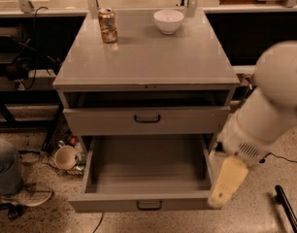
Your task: Close middle drawer
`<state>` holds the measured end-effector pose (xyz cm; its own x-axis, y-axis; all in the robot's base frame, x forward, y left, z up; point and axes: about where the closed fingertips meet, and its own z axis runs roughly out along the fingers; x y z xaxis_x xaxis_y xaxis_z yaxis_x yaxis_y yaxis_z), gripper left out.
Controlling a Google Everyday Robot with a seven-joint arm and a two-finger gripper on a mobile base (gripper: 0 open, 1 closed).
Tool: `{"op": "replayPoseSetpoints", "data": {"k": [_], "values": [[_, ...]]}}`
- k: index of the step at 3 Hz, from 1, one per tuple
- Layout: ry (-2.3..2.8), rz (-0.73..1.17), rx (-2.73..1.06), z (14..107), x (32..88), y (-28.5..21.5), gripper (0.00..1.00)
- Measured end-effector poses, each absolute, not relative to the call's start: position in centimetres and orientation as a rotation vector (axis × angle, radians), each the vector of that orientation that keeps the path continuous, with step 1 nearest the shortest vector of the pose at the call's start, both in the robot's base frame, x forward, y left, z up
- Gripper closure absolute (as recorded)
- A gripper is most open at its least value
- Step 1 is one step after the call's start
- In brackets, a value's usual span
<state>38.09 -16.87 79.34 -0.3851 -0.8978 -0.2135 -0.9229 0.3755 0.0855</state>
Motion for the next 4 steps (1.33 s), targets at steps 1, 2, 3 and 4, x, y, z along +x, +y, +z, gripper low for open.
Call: {"op": "replayPoseSetpoints", "data": {"k": [1, 2, 3, 4], "values": [[2.571, 0.57, -1.56, 71.5, 34.5, -12.8, 0.0], [2.65, 0.73, -1.517, 62.8, 32.0, -9.5, 0.17], [2.689, 0.723, -1.42, 55.6, 31.7, -7.9, 0.49], [2.653, 0.697, -1.398, 56.3, 33.0, -7.6, 0.72]]}}
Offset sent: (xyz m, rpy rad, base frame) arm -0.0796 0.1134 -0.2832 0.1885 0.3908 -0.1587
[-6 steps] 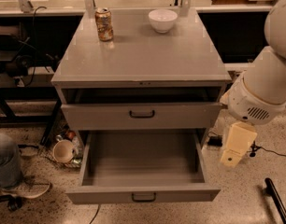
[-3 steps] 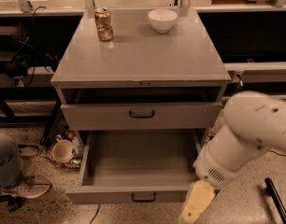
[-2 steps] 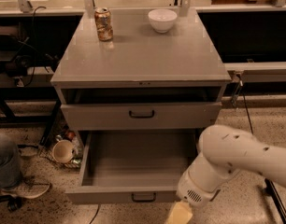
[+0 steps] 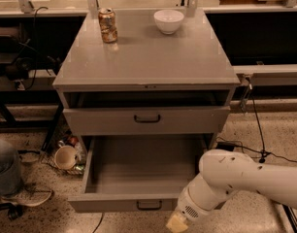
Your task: Close middle drawer
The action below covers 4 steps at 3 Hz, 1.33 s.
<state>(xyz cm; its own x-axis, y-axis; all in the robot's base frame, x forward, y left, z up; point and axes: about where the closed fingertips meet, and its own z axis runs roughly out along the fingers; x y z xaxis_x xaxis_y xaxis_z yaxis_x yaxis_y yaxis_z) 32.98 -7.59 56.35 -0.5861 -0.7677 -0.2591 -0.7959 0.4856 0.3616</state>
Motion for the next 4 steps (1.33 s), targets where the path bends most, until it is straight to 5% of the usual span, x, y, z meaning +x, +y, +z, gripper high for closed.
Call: {"op": "replayPoseSetpoints", "data": {"k": [1, 2, 4], "values": [[2.697, 0.758, -1.332, 52.3, 32.2, -8.5, 1.0], [2.677, 0.778, -1.248, 46.4, 33.7, -9.7, 1.0], [2.613, 0.533, -1.112, 39.4, 41.1, -12.9, 1.0]]}}
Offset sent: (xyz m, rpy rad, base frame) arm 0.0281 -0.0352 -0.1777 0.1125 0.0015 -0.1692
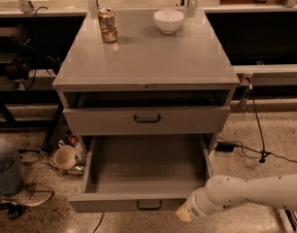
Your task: Close middle drawer
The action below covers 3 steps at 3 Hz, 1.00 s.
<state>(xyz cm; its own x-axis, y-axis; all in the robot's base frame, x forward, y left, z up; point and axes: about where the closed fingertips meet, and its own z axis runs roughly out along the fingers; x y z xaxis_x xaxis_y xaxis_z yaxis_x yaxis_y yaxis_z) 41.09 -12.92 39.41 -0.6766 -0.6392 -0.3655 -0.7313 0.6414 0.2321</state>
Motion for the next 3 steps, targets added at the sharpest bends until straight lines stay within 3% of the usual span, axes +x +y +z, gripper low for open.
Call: {"op": "replayPoseSetpoints", "data": {"k": [3], "values": [[2.51, 0.435, -1.13, 39.4, 45.3, -13.1, 1.0]]}}
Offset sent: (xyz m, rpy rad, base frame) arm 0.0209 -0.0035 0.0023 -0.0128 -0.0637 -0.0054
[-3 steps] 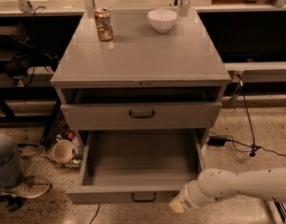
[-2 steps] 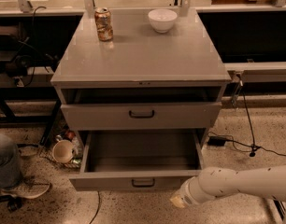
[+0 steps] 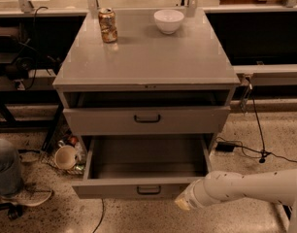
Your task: Close middle drawer
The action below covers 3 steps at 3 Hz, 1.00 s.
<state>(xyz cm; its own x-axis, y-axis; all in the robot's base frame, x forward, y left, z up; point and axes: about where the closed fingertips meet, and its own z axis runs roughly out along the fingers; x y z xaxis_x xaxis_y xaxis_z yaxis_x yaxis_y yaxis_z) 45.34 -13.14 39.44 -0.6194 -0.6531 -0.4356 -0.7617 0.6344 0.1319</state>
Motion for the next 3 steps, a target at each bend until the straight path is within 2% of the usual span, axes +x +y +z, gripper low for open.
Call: {"op": "replayPoseSetpoints", "data": {"k": [1, 2, 3], "values": [[2.443, 0.381, -1.189, 38.9, 49.3, -13.4, 1.0], [2.443, 0.381, -1.189, 38.9, 49.2, -13.4, 1.0], [2.373, 0.351, -1.218, 39.7, 53.3, -12.8, 1.0]]}}
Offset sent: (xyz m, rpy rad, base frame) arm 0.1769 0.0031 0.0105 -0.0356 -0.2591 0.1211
